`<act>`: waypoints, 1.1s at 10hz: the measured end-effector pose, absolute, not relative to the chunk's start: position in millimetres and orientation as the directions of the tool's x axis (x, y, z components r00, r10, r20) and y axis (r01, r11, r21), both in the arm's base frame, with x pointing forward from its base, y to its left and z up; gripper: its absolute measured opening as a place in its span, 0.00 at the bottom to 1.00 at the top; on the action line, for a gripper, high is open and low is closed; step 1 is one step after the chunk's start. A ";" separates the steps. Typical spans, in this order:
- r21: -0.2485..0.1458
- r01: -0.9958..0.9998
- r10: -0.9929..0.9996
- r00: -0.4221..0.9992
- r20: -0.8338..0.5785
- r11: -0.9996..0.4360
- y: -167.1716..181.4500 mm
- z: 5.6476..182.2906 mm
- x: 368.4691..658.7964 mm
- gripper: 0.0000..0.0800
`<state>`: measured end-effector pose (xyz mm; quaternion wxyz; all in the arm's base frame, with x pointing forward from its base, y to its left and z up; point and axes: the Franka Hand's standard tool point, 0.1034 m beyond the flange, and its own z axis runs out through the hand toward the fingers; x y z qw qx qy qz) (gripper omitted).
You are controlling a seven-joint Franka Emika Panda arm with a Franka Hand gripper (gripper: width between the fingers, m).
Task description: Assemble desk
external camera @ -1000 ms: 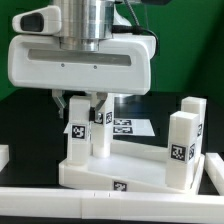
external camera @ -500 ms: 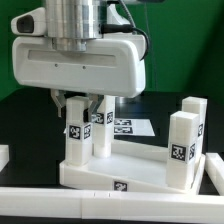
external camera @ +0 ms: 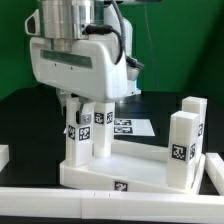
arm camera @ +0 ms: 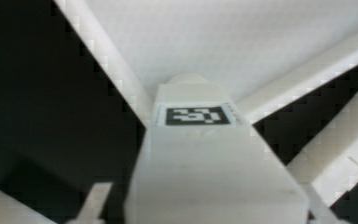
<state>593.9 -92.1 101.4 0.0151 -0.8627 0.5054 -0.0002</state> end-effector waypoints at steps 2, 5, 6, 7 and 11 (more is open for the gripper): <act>-0.027 -0.936 -0.936 0.352 -0.021 -0.351 -91.5 101.5 594.9 0.36; -0.027 -0.975 -0.975 0.222 -0.028 -0.222 -90.7 101.1 595.3 0.36; -0.027 -0.984 -0.983 0.179 -0.029 -0.179 -90.1 101.1 595.6 0.36; -0.027 -0.978 -0.977 0.209 -0.028 -0.208 -90.1 101.0 595.5 0.36; -0.028 -0.896 -0.896 0.443 -0.018 -0.443 -80.0 100.7 596.2 0.77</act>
Offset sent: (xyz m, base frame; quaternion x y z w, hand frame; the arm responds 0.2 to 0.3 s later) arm 0.0015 -0.0020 0.0007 -0.0013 0.0005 0.1858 0.9826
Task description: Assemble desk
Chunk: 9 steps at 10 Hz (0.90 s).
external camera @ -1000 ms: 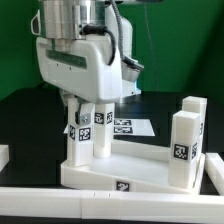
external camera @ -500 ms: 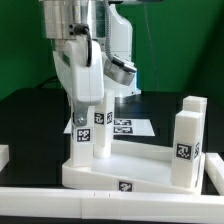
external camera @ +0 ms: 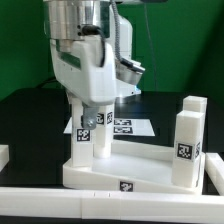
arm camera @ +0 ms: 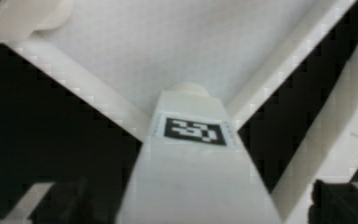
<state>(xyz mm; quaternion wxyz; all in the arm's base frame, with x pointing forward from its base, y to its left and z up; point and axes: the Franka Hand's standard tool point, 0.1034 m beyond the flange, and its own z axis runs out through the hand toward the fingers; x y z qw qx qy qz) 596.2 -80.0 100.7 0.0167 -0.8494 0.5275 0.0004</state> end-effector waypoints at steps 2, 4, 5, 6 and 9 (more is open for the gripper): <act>-0.031 -0.789 -0.789 0.615 -0.012 -0.614 -74.7 102.1 595.9 0.80; -0.030 -0.686 -0.686 0.727 -0.007 -0.727 -76.4 101.3 595.2 0.81; -0.030 -0.641 -0.642 0.767 -0.006 -0.767 -76.5 101.1 595.1 0.81; -0.030 -0.601 -0.601 0.799 -0.004 -0.799 -76.6 101.0 595.0 0.81; -0.004 -0.343 -0.343 0.939 0.012 -0.939 -77.8 100.5 594.7 0.81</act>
Offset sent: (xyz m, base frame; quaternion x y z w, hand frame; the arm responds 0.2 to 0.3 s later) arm 0.0000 0.0000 0.0000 0.0000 0.0000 -0.1938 0.9810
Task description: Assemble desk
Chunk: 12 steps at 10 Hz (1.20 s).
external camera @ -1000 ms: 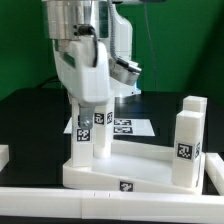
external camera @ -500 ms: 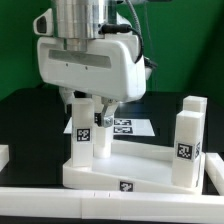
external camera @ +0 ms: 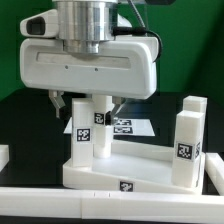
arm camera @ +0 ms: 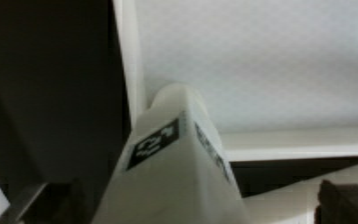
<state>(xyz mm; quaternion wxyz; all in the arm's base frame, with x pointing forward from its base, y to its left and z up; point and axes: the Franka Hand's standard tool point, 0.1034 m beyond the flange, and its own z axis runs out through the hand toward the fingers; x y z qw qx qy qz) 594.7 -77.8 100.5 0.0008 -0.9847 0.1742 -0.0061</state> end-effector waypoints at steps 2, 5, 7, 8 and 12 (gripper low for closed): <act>0.002 -0.130 -0.130 0.991 0.019 -0.992 -80.8 100.5 594.0 0.81; 0.033 0.106 0.107 0.994 0.023 -0.994 -83.2 100.1 594.6 0.81; 0.040 0.211 0.212 0.977 0.017 -0.977 -85.2 100.1 594.3 0.81; 0.040 0.198 0.198 0.980 0.016 -0.979 -85.1 99.5 594.0 0.67; 0.039 0.164 0.164 0.986 0.016 -0.986 -85.3 98.9 593.7 0.36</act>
Offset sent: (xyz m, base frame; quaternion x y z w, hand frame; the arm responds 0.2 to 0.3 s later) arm -0.0081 0.0023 0.0024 -0.0240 0.0172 -0.2247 0.9740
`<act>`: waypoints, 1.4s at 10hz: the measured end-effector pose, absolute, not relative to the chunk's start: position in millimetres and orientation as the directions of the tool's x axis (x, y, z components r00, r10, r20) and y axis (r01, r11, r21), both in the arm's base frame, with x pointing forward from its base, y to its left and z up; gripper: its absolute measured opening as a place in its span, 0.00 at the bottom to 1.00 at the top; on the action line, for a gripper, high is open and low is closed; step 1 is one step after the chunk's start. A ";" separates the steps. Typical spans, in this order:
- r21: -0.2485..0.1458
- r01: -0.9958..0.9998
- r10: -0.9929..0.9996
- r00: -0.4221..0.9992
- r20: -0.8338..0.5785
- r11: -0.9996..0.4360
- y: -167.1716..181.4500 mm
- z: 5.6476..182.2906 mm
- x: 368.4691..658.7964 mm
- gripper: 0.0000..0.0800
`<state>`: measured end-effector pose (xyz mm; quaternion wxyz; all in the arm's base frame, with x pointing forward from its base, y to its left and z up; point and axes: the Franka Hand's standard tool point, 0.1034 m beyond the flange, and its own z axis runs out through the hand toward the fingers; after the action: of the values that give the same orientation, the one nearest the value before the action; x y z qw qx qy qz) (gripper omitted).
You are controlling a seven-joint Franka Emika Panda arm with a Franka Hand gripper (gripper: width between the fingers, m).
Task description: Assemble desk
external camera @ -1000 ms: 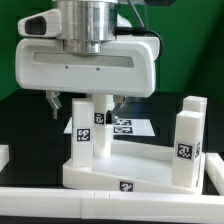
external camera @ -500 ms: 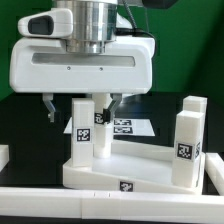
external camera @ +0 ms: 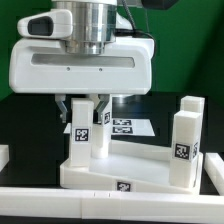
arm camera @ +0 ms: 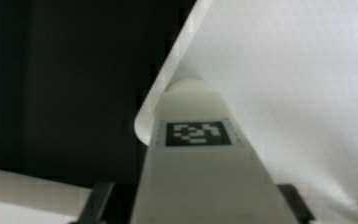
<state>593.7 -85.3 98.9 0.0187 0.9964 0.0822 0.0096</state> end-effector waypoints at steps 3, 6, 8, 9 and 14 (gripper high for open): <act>0.031 -0.016 -0.015 1.000 0.021 -0.999 -85.7 98.6 593.7 0.36; 0.020 -0.336 -0.335 0.942 0.030 -0.942 -82.3 98.6 594.2 0.36; 0.001 -0.521 -0.520 0.853 0.030 -0.854 -81.3 98.2 594.3 0.36; -0.018 -0.613 -0.614 0.789 0.024 -0.790 -80.3 97.9 594.6 0.36; -0.037 -0.889 -0.890 0.456 0.005 -0.456 -80.1 96.6 595.6 0.36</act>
Offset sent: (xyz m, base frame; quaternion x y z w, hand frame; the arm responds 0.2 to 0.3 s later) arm -0.0038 0.0001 0.0008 -0.0016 -0.0052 0.2540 0.9672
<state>595.6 -80.1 96.6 -0.0146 0.8531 -0.5213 0.0116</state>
